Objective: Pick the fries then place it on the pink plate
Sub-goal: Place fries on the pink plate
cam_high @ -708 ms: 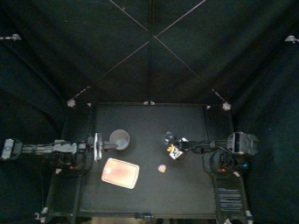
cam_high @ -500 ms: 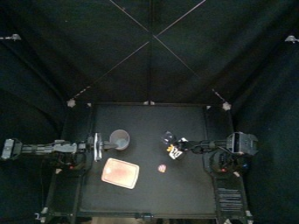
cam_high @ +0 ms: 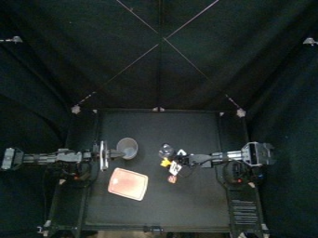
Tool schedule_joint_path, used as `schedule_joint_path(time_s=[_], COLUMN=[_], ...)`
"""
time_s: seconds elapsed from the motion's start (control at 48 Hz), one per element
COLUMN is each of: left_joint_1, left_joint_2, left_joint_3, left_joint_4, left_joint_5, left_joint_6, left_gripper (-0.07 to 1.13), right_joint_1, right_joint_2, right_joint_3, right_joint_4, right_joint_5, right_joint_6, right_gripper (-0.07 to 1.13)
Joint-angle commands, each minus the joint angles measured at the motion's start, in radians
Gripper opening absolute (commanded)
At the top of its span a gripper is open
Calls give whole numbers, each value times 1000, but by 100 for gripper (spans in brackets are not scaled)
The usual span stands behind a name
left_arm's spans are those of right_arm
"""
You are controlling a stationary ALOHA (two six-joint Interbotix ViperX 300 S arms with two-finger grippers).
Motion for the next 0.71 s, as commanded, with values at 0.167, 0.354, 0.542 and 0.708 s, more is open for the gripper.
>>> schedule_joint_path(time_s=[0.167, 0.354, 0.542, 0.708], left_joint_1=[40, 83, 91, 92], left_joint_2=[3, 3, 3, 3], left_joint_3=[-15, -11, -8, -3], left_joint_4=[-26, -43, -55, -55], left_joint_5=[-8, -6, -6, -5], left_joint_6=[5, 0, 5, 3], left_gripper=[4, 4, 4, 4], right_joint_1=[72, 98, 127, 141], right_joint_2=[118, 290, 446, 551], right_joint_3=[-189, -348, -541, -663], right_joint_4=[-28, -44, -80, -86], right_joint_5=[-118, -124, -114, -94], right_joint_6=[-2, -3, -3, -2], right_gripper=[59, 60, 68, 78])
